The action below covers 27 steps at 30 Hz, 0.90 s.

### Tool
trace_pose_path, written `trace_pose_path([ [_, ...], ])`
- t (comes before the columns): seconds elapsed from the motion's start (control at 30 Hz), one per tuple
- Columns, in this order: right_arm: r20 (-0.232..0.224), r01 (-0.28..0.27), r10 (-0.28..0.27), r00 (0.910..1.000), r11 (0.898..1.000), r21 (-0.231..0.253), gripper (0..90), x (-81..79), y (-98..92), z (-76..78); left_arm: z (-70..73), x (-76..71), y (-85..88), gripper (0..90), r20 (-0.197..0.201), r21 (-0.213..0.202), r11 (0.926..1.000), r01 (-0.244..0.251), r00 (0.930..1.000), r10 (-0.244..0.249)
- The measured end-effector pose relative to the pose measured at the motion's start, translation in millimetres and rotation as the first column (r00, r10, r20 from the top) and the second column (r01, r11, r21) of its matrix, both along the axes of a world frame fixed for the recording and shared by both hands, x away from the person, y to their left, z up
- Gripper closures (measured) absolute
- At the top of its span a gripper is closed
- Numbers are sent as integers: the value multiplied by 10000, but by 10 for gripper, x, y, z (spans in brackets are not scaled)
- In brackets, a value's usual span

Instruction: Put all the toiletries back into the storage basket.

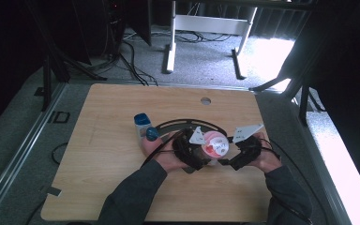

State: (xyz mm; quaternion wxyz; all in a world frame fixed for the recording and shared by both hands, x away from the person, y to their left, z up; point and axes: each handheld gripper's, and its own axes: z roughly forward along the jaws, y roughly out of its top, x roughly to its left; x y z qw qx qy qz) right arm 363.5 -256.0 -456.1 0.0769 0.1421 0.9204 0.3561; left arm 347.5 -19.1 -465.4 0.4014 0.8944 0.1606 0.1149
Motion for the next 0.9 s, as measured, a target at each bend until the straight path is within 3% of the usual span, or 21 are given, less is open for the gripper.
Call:
trace_pose_path([
  [0.53,-25,-16,15,10000,9995,-325,114,93,28,9,-25,74,-14,156,-48,15,9999,-153,9999,153],
  [0.9,-82,-1,-2,10000,9996,-295,111,196,37,23,7,144,-17,156,93,86,9995,-287,9995,287],
])
